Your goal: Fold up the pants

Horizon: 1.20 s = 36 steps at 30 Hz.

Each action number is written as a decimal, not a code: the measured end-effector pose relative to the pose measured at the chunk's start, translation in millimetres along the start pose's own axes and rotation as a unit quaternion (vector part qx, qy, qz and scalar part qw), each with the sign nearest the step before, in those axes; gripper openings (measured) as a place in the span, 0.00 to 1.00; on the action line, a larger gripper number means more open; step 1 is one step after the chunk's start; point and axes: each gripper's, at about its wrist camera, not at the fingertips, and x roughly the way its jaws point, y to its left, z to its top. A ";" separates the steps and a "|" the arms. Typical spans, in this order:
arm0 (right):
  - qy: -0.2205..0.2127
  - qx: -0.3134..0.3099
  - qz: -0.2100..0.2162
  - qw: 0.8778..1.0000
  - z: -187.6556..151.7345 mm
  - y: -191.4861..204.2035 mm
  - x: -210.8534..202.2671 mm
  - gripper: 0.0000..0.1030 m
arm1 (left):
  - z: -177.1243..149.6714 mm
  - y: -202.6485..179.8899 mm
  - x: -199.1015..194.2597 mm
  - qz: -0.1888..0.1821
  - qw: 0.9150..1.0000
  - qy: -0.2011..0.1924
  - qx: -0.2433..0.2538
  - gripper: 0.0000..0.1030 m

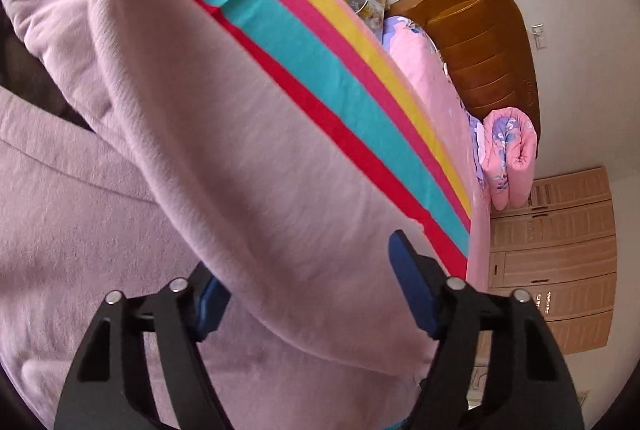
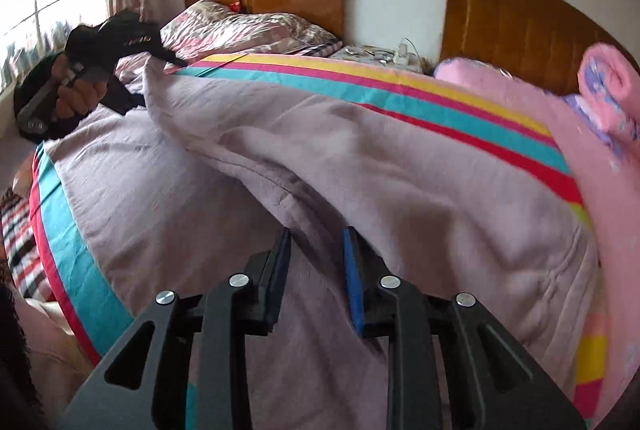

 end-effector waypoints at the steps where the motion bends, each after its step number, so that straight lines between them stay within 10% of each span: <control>1: -0.010 0.042 0.010 0.999 -3.0 -6.5 -5.8 0.34 | 0.5 5.4 1.3 -0.006 1.000 0.000 0.002 0.61; 4: -0.041 0.172 0.039 0.983 -19.7 -24.9 -28.4 0.54 | 0.6 15.6 -1.5 -0.025 0.999 -0.012 0.016 0.48; 9: -0.033 0.317 0.064 0.946 -48.4 -44.4 -43.6 0.54 | -2.2 29.5 -7.0 -0.039 0.998 -0.020 0.036 0.19; 16: -0.018 0.436 0.038 0.899 -62.0 -66.2 -48.6 0.46 | -10.4 40.7 -14.5 -0.054 0.996 -0.021 0.062 0.16; 29: -0.019 0.469 -0.063 0.881 -84.0 -94.1 -63.7 0.47 | -12.6 56.0 -14.7 -0.065 0.996 -0.009 0.067 0.15; 31: -0.019 0.469 -0.056 0.881 -80.0 -97.3 -52.9 0.18 | -13.7 52.5 -16.5 -0.067 0.995 -0.013 0.078 0.06; 36: -0.059 0.447 -0.054 0.891 -56.4 -118.9 -79.8 0.14 | -34.7 -1.0 -83.7 -0.081 0.979 -0.071 0.172 0.05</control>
